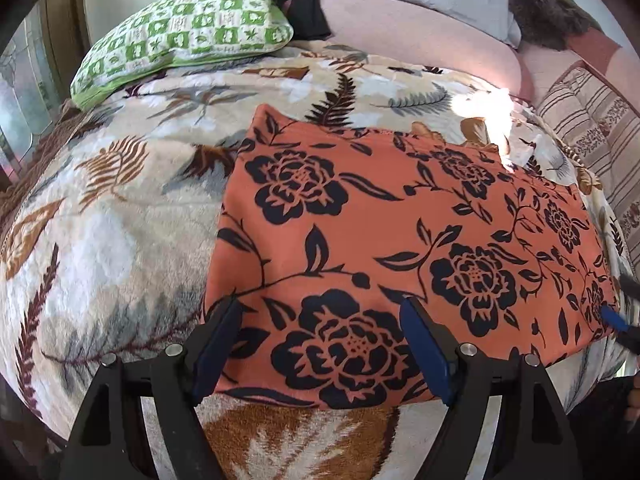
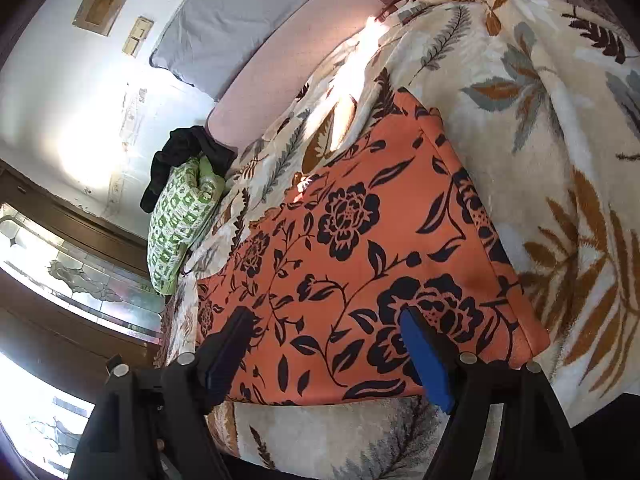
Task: Fold small clothes
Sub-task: 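Press the folded orange shirt flat with both grippers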
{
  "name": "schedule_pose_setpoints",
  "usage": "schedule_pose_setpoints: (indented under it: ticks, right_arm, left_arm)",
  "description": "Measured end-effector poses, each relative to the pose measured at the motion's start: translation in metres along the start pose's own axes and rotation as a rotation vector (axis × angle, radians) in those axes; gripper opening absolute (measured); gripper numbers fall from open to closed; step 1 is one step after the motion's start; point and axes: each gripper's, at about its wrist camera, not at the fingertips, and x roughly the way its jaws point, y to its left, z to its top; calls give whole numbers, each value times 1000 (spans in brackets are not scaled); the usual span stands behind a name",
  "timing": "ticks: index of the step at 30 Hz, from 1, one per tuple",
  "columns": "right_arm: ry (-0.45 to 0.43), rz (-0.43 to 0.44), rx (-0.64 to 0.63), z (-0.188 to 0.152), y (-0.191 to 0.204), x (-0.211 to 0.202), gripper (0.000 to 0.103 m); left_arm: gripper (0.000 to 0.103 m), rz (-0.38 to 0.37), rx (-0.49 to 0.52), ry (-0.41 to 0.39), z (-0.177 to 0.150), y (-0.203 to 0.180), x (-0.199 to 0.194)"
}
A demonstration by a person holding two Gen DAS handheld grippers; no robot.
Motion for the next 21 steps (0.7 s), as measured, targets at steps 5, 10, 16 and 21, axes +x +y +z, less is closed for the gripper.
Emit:
schedule_pose_setpoints:
  ticks: [5, 10, 16, 21]
  right_arm:
    - [-52, 34, 91, -7, -9, -18, 78]
    - [-48, 55, 102, -36, -6, -36, 79]
    - [-64, 47, 340, -48, -49, -26, 79]
    - [-112, 69, 423, -33, -62, -25, 79]
  left_arm:
    - [81, 6, -4, 8, -2, 4, -1]
    - [81, -5, -34, -2, 3, 5, -4]
    - [81, -9, -11, 1, 5, -9, -2]
    - [81, -25, -6, -11, 11, -22, -4]
